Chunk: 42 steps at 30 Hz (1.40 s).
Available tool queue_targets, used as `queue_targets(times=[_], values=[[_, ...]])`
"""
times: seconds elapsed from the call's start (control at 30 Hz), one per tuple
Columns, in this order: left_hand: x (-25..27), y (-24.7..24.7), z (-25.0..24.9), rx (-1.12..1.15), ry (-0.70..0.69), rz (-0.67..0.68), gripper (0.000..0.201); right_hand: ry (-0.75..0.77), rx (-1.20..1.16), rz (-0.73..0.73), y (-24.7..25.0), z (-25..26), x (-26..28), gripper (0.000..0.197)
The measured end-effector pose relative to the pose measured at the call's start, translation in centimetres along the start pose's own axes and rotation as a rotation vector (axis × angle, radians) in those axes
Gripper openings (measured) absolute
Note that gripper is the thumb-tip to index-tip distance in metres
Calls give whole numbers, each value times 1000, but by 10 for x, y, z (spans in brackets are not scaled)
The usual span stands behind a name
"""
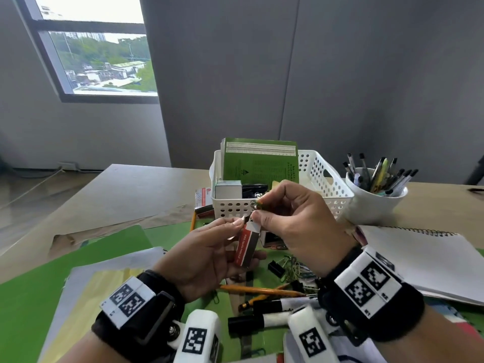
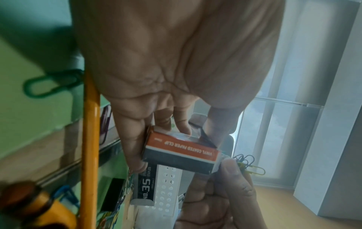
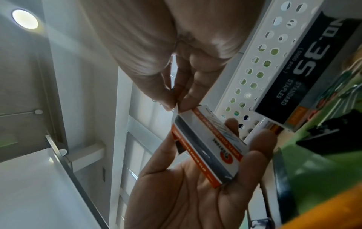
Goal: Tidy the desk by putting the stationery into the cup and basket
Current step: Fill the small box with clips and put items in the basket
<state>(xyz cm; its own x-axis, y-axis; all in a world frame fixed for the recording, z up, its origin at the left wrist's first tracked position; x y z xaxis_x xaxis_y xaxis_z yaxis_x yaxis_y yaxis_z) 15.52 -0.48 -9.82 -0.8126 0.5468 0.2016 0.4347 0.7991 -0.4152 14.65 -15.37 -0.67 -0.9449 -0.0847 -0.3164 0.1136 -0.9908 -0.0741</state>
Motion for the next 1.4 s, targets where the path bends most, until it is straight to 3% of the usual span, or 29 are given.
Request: queue_targets(times=[0.13, 0.43, 0.63, 0.93, 1.1, 1.3, 1.4], values=[[1, 1, -1, 16, -11, -1, 62, 38, 29, -10, 3, 1, 0, 15], [3, -5, -10, 24, -82, -1, 64, -43, 7, -37, 6, -9, -1, 11], [3, -1, -11, 43, -114, -11, 60, -201, -17, -33, 5, -22, 1, 7], [1, 8, -8, 20, -92, -72, 63, -122, 117, 73, -3, -10, 4, 6], [3, 4, -8, 79, -86, -15, 63, -160, -39, -14, 7, -10, 2, 7], [5, -3, -13, 42, -142, 35, 58, -260, -8, 139, -2, -22, 4, 50], [7, -8, -15, 4, -165, 70, 57, -269, 24, 146, 1, -26, 3, 46]])
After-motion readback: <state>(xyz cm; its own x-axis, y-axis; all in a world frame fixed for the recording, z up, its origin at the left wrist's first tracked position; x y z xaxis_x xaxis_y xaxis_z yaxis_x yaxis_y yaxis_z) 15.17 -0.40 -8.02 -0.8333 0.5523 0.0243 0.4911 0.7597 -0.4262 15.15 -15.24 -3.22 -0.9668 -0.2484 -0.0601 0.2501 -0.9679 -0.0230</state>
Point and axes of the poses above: each hand's wrist, its own x-axis away from the middle knuckle, its own y-axis out of the back of the hand, z = x × y, the point moved 7 cm from there along -x, towards the middle knuckle, and after that the axes turned 11 degrees about -x, right-handed, at the moved point
